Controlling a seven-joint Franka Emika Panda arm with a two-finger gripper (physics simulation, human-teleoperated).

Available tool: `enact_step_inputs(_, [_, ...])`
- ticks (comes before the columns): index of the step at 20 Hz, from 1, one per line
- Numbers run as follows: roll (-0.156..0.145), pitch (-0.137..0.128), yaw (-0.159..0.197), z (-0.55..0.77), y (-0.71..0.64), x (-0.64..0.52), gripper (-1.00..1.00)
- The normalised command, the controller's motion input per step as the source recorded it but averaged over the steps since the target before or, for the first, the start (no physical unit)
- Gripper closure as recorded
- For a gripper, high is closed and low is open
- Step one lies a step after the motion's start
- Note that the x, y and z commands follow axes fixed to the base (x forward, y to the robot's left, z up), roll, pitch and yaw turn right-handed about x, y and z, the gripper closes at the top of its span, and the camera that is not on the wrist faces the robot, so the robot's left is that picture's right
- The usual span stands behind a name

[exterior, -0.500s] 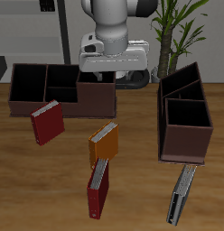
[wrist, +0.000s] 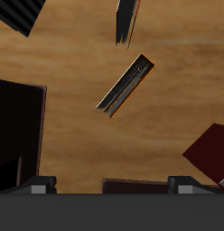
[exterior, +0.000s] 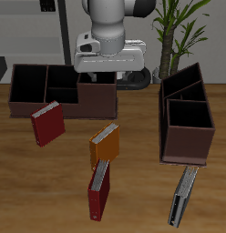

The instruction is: Place the orange book into the back desk caddy's back compartment

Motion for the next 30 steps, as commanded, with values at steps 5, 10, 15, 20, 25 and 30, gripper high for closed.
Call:
enact_step_inputs(5, [-0.026, -0.022, -0.016, 0.12, -0.28, 0.28, -1.0])
enact_step_inputs(10, [-0.026, -0.014, -0.013, 0.0, -0.24, 0.35, -1.0])
enact_step_inputs(15, [0.059, -0.015, -0.064, -0.03, -0.21, 0.32, -1.0])
enact_step_inputs(20, [0.013, -0.07, -0.06, -0.02, -0.06, 0.19, -1.0])
enact_step_inputs(25, [-0.001, -0.037, -0.072, -0.19, 0.11, 0.18, -1.0])
enact_step_inputs(30, [0.016, -0.037, -0.077, -0.2, 0.13, 0.07, -1.0])
